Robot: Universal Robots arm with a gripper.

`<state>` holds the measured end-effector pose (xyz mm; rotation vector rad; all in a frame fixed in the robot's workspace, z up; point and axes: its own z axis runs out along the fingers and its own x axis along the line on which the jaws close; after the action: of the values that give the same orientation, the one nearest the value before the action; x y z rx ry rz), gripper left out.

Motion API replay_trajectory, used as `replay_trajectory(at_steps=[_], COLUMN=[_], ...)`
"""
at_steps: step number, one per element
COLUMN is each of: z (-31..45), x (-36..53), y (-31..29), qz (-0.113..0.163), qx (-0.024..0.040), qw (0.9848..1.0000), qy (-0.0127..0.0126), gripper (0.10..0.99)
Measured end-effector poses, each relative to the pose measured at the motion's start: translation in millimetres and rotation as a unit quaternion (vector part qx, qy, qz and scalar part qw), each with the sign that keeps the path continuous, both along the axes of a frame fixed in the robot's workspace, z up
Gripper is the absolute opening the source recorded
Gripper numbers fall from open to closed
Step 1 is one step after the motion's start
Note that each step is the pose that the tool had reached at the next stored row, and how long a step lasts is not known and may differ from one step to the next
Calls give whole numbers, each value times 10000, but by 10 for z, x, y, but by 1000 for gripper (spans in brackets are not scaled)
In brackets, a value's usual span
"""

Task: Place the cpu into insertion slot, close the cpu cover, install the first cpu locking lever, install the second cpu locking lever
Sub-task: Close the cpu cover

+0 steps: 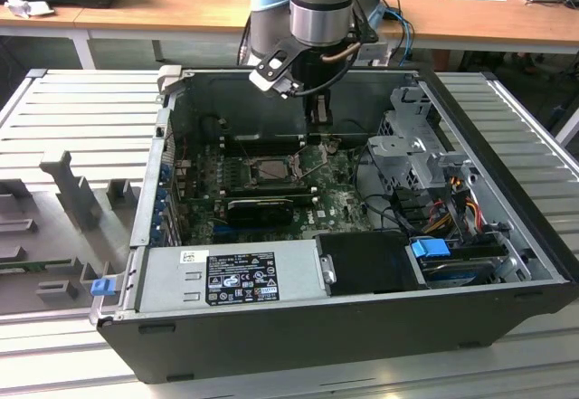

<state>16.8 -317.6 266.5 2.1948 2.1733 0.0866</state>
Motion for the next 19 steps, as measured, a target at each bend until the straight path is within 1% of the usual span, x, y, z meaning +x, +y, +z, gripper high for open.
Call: replay_trajectory(at_steps=[9, 13, 19], z=[0, 0, 0], x=[196, 298, 388], y=[0, 0, 0], qz=[0, 0, 0], qx=[1, 0, 0], qw=[10000, 10000, 10000], qy=[0, 0, 0], gripper=[106, 106, 106])
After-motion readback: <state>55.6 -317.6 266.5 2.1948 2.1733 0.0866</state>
